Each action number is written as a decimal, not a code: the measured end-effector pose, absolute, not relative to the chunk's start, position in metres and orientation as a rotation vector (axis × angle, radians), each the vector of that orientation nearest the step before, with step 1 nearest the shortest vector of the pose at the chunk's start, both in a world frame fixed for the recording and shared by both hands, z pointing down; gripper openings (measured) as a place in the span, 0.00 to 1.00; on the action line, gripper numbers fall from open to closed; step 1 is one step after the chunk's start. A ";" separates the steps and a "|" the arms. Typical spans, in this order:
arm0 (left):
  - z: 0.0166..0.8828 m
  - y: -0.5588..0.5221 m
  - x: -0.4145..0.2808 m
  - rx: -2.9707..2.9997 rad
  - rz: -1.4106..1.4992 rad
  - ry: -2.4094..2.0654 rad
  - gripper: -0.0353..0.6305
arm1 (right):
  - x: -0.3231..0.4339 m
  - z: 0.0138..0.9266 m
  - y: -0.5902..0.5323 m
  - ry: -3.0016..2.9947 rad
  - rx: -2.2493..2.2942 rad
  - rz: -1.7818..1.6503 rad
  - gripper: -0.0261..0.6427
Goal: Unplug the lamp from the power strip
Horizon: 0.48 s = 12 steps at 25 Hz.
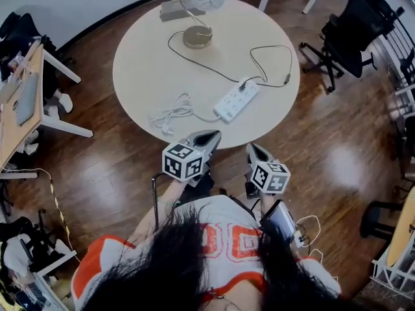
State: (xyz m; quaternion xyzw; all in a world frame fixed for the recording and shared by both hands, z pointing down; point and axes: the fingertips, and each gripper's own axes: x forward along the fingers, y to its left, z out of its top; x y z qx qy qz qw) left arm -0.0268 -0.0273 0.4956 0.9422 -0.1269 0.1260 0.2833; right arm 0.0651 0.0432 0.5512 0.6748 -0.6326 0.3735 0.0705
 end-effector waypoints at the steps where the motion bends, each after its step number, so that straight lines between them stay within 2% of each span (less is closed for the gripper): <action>1: 0.495 -0.034 -0.023 2.522 0.336 -0.332 0.05 | 0.068 0.550 0.038 -1.896 2.035 1.123 0.04; 12: 0.511 -0.070 0.013 2.468 0.363 -0.270 0.05 | 0.092 0.554 0.018 -1.809 2.012 1.163 0.04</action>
